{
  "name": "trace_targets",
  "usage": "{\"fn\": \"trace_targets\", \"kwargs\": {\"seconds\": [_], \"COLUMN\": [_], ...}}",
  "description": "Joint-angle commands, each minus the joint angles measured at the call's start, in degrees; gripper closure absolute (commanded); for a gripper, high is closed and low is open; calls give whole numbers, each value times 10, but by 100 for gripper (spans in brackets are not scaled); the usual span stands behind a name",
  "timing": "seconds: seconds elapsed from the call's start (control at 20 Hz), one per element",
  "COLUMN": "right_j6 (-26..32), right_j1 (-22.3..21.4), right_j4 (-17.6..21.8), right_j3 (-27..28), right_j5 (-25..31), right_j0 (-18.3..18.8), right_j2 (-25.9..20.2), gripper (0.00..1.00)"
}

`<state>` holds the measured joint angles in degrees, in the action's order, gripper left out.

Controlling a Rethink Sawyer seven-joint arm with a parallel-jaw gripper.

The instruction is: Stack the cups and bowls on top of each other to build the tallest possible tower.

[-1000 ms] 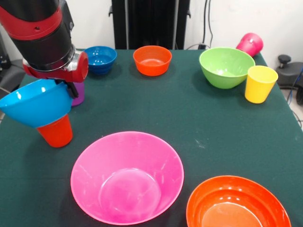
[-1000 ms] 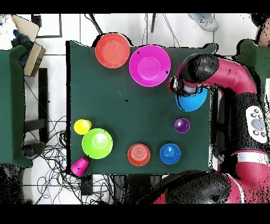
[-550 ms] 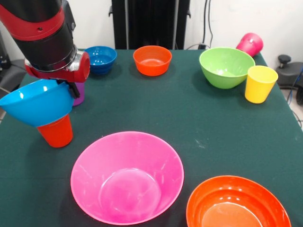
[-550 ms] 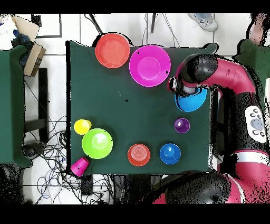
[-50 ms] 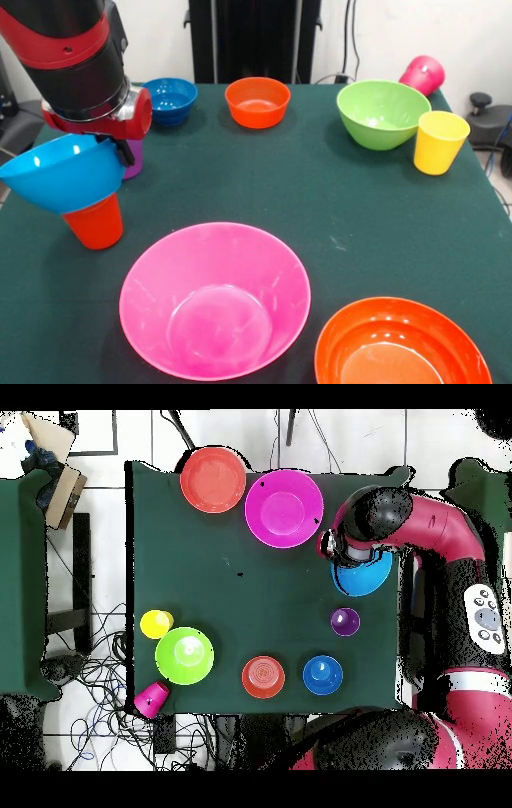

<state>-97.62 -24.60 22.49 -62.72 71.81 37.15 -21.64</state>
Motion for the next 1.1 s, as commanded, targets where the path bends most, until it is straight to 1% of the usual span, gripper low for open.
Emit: {"fn": "trace_targets", "kwargs": {"seconds": [0.05, 0.45, 1.1], "right_j6": [166, 165, 143], "right_j1": [-1, -1, 5], "right_j4": [50, 53, 72], "right_j3": [-40, -39, -45], "right_j5": [-34, -33, -59], "right_j0": [-7, -9, -25], "right_j2": [-32, -30, -17], "gripper": [100, 100, 100]}}
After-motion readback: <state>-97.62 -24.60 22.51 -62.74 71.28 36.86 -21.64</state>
